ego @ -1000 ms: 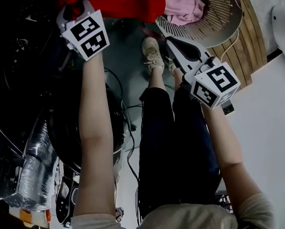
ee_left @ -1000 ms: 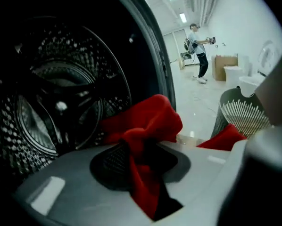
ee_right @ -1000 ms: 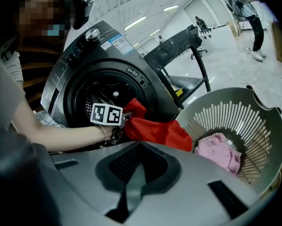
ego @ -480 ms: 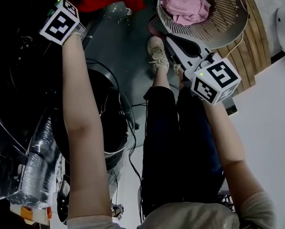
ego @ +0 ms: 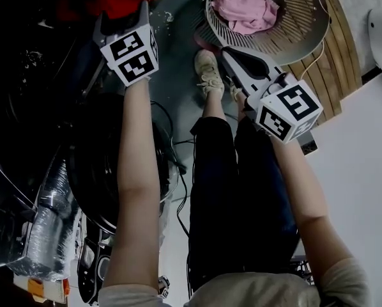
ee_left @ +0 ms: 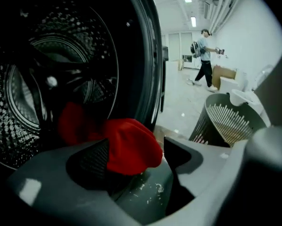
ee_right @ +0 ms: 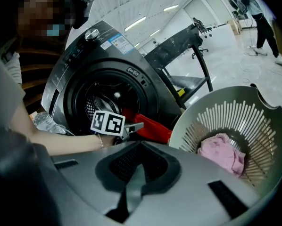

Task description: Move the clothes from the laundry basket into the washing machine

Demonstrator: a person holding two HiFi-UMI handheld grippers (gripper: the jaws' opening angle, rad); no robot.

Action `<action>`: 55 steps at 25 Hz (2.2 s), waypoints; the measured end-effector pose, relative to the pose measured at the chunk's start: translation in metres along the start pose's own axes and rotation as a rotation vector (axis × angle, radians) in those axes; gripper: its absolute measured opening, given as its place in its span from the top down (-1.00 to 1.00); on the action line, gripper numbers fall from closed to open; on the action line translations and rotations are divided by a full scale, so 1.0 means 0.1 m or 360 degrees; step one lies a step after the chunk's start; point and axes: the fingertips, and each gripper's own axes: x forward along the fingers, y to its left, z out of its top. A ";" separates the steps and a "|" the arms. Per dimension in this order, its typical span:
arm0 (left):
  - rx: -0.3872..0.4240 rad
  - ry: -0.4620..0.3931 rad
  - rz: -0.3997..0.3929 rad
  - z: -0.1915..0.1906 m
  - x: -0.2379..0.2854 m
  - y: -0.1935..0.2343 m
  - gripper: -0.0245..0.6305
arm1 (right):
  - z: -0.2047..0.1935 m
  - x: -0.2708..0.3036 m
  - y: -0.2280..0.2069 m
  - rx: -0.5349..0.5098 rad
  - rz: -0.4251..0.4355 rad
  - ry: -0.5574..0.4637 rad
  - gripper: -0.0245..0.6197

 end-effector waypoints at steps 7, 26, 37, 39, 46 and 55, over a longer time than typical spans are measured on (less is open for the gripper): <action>0.0183 0.0149 0.0091 -0.01 0.44 0.22 0.32 | 0.03 -0.01 -0.10 -0.0026 -0.0011 0.0008 0.90; -0.0024 -0.0111 0.0528 0.48 0.16 1.19 0.02 | -0.09 0.01 -0.12 0.0014 -0.0009 0.0021 0.89; 0.0422 0.0218 0.0103 -0.35 0.22 0.14 -0.04 | -0.09 -0.01 -0.12 0.0036 0.0040 0.0010 0.89; 0.0456 0.0295 0.0104 -0.36 0.30 0.22 0.23 | -0.08 -0.01 -0.17 0.0020 0.0025 0.0012 0.89; 0.0296 0.0025 0.0202 0.11 0.03 0.62 0.78 | -0.09 -0.04 -0.28 -0.0059 0.0039 0.0091 0.89; 0.0117 0.0005 0.0610 0.56 0.61 1.43 0.10 | 0.05 -0.14 -0.71 -0.0195 -0.0144 0.0133 0.89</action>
